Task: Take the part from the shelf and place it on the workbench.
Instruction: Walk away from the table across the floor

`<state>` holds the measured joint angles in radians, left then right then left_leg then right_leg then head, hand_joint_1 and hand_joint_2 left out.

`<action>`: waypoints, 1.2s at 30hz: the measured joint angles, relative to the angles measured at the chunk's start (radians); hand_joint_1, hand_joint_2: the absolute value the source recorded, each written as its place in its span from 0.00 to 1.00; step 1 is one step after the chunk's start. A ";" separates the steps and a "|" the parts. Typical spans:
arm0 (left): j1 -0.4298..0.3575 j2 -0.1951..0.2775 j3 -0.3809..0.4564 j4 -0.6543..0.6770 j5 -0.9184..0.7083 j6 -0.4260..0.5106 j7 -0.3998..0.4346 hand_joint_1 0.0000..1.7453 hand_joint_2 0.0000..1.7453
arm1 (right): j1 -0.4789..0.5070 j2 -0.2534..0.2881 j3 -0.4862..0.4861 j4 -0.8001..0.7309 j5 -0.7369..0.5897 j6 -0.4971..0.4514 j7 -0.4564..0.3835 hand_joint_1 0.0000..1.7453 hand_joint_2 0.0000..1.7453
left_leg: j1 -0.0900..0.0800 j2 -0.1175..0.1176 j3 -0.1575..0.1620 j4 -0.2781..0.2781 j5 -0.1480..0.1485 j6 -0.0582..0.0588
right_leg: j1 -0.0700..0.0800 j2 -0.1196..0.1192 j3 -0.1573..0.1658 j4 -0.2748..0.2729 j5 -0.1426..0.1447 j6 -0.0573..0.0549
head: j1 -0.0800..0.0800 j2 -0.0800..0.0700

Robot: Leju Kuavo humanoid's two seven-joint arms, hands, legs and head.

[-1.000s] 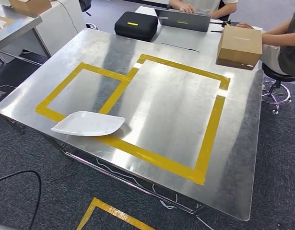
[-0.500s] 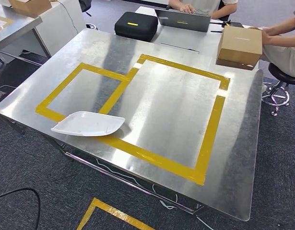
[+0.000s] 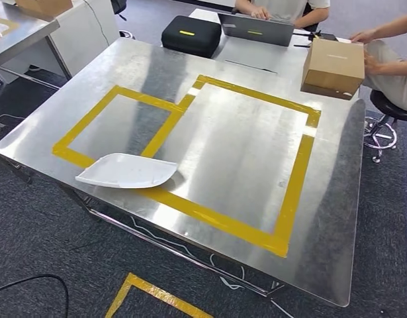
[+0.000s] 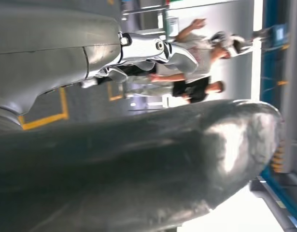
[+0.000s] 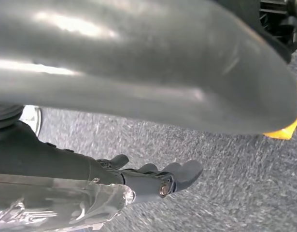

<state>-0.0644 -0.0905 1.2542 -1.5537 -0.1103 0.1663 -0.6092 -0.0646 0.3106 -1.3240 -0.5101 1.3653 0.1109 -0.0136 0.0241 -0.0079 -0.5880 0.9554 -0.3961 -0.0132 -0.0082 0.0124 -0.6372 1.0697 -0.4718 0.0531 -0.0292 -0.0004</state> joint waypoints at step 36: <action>0.034 -0.117 -0.003 0.180 -0.209 -0.020 0.027 0.00 0.00 | -0.005 0.019 -0.047 -0.011 -0.117 -0.034 0.049 0.00 0.00 | -0.012 0.010 0.024 0.005 -0.028 0.004 | 0.015 -0.006 -0.027 0.208 -0.093 -0.009 | -0.002 0.000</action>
<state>-0.0301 -0.2072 1.2512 -1.3740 -0.3190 0.1459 -0.5821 -0.0698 0.3297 -1.3712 -0.5211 1.2488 0.0772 0.0349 0.0122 0.0024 -0.5645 0.9607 -0.4244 -0.0089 0.0064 0.0066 -0.6637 1.2779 -0.5650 0.0446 -0.0317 -0.0004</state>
